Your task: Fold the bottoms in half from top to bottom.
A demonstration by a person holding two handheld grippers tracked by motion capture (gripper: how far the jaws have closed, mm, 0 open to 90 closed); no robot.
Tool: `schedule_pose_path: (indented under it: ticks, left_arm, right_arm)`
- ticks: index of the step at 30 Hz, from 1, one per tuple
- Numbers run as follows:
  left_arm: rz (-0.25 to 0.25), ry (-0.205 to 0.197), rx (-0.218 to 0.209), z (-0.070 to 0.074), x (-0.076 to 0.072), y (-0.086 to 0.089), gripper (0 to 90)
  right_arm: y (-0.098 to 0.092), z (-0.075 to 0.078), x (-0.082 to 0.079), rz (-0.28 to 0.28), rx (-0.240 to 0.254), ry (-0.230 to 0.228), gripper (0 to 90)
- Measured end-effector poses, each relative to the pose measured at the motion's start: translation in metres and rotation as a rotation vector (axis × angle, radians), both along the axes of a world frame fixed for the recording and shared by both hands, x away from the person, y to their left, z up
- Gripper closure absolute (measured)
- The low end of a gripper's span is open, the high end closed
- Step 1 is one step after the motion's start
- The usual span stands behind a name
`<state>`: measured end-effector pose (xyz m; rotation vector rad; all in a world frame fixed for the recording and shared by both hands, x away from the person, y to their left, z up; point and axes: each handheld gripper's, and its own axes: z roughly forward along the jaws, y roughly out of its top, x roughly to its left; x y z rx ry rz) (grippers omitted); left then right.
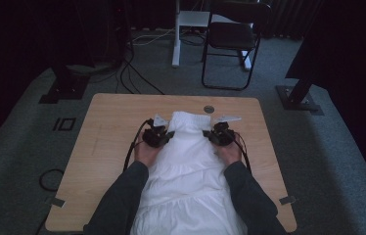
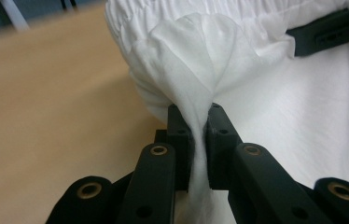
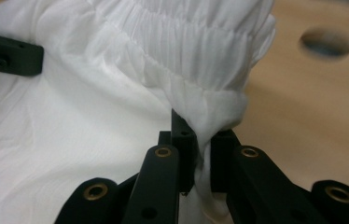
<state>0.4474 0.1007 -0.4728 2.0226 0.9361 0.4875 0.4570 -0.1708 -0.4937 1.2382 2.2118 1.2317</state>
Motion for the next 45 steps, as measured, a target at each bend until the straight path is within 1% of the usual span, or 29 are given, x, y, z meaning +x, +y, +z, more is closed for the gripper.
schedule_pose_path:
  ticks: [1, 2, 3, 5, 8, 10, 12, 15, 20, 21, 27, 28, 29, 30, 31, 32, 33, 34, 35, 36, 37, 38, 39, 40, 41, 42, 43, 44, 45]
  left_arm:
    - [0.005, -0.017, -0.002, 0.008, 0.004, -0.001, 83.7]
    - [0.005, -0.017, -0.002, 0.008, 0.004, -0.001, 83.7]
    - [0.007, -0.051, -0.007, 0.024, 0.013, -0.001, 83.7]
    - [0.008, -0.084, -0.015, 0.039, 0.02, -0.003, 83.7]
    - [0.026, -0.116, -0.036, 0.059, 0.028, -0.003, 83.6]
    - [0.034, -0.122, -0.049, 0.067, 0.031, -0.003, 83.6]
    - [0.037, -0.122, -0.048, 0.069, 0.03, -0.002, 83.6]
    - [0.026, -0.119, -0.042, 0.068, 0.025, 0.001, 83.5]
    - [0.001, -0.114, -0.05, 0.064, 0.009, 0.005, 83.3]
    - [-0.019, -0.108, -0.063, 0.061, -0.002, 0.008, 83.3]
    - [-0.078, -0.108, -0.074, 0.046, -0.046, 0.012, 83.2]
    - [-0.078, -0.108, -0.074, 0.046, -0.046, 0.012, 83.1]
    - [-0.093, -0.1, -0.093, 0.038, -0.063, 0.015, 83.1]
    - [-0.093, -0.1, -0.093, 0.038, -0.063, 0.015, 83.1]
    - [-0.111, -0.091, -0.099, 0.029, -0.08, 0.018, 83.0]
    - [-0.111, -0.091, -0.099, 0.029, -0.08, 0.018, 82.9]
    - [-0.127, -0.071, -0.093, 0.018, -0.096, 0.019, 82.8]
    - [-0.127, -0.071, -0.093, 0.018, -0.096, 0.019, 82.8]
    - [-0.135, -0.043, -0.08, 0.005, -0.111, 0.02, 82.8]
    - [-0.135, -0.043, -0.08, 0.005, -0.111, 0.02, 82.7]
    - [-0.151, 0.001, -0.045, -0.011, -0.124, 0.02, 82.6]
    - [-0.151, 0.001, -0.045, -0.011, -0.124, 0.02, 82.4]
    - [-0.164, 0.064, -0.026, -0.031, -0.136, 0.02, 82.3]
    - [-0.172, 0.094, -0.002, -0.041, -0.141, 0.019, 82.2]
    - [-0.172, 0.094, -0.002, -0.041, -0.141, 0.019, 82.0]
    - [-0.179, 0.125, 0.021, -0.052, -0.144, 0.018, 82.0]
    - [-0.177, 0.163, 0.071, -0.07, -0.146, 0.016, 81.9]
    - [-0.177, 0.163, 0.071, -0.07, -0.146, 0.016, 81.9]
    - [-0.161, 0.187, 0.056, -0.078, -0.144, 0.017, 81.9]
  right_arm:
    - [-0.002, 0.008, 0.003, -0.002, 0.007, -0.017, 84.7]
    - [-0.003, 0.016, 0.006, -0.005, 0.015, -0.037, 84.7]
    - [-0.003, 0.025, 0.009, -0.007, 0.014, -0.062, 84.7]
    - [-0.004, 0.043, 0.014, -0.025, 0.003, -0.109, 84.7]
    - [-0.004, 0.067, 0.021, -0.039, 0.008, -0.166, 84.6]
    - [-0.004, 0.079, 0.023, -0.046, 0.011, -0.188, 84.6]
    - [-0.002, 0.084, 0.024, -0.044, 0.008, -0.191, 84.6]
    - [-0.001, 0.083, 0.019, -0.024, -0.009, -0.185, 84.4]
    - [-0.003, 0.077, 0.002, 0.013, 0.005, -0.182, 84.4]
    - [-0.003, 0.076, -0.002, 0.018, 0.003, -0.181, 84.4]
    - [-0.009, 0.062, -0.041, 0.078, -0.013, -0.172, 84.2]
    - [-0.009, 0.062, -0.041, 0.078, -0.013, -0.172, 84.2]
    - [-0.012, 0.054, -0.06, 0.102, -0.006, -0.166, 84.2]
    - [-0.012, 0.054, -0.06, 0.102, -0.006, -0.166, 84.2]
    - [-0.014, 0.045, -0.077, 0.119, -0.002, -0.156, 84.2]
    - [-0.014, 0.045, -0.077, 0.119, -0.002, -0.156, 84.2]
    - [-0.016, 0.034, -0.094, 0.137, 0.001, -0.137, 84.2]
    - [-0.016, 0.03, -0.1, 0.143, -0.003, -0.128, 84.2]
    - [-0.015, 0.023, -0.107, 0.154, -0.007, -0.115, 84.3]
    - [-0.015, 0.015, -0.113, 0.163, -0.012, -0.096, 84.2]
    - [-0.014, 0.007, -0.12, 0.171, -0.021, -0.08, 84.2]
    - [-0.014, 0.007, -0.12, 0.171, -0.021, -0.08, 84.2]
    - [-0.012, -0.012, -0.132, 0.194, -0.037, -0.03, 84.2]
    - [-0.011, -0.018, -0.135, 0.199, -0.05, -0.015, 84.1]
    - [-0.009, -0.027, -0.139, 0.205, -0.07, 0.009, 84.1]
    - [-0.009, -0.027, -0.139, 0.205, -0.07, 0.009, 84.1]
    - [-0.005, -0.043, -0.143, 0.218, -0.115, 0.045, 83.9]
    - [-0.005, -0.043, -0.143, 0.218, -0.115, 0.045, 83.9]
    - [-0.001, -0.054, -0.143, 0.217, -0.146, 0.08, 83.8]
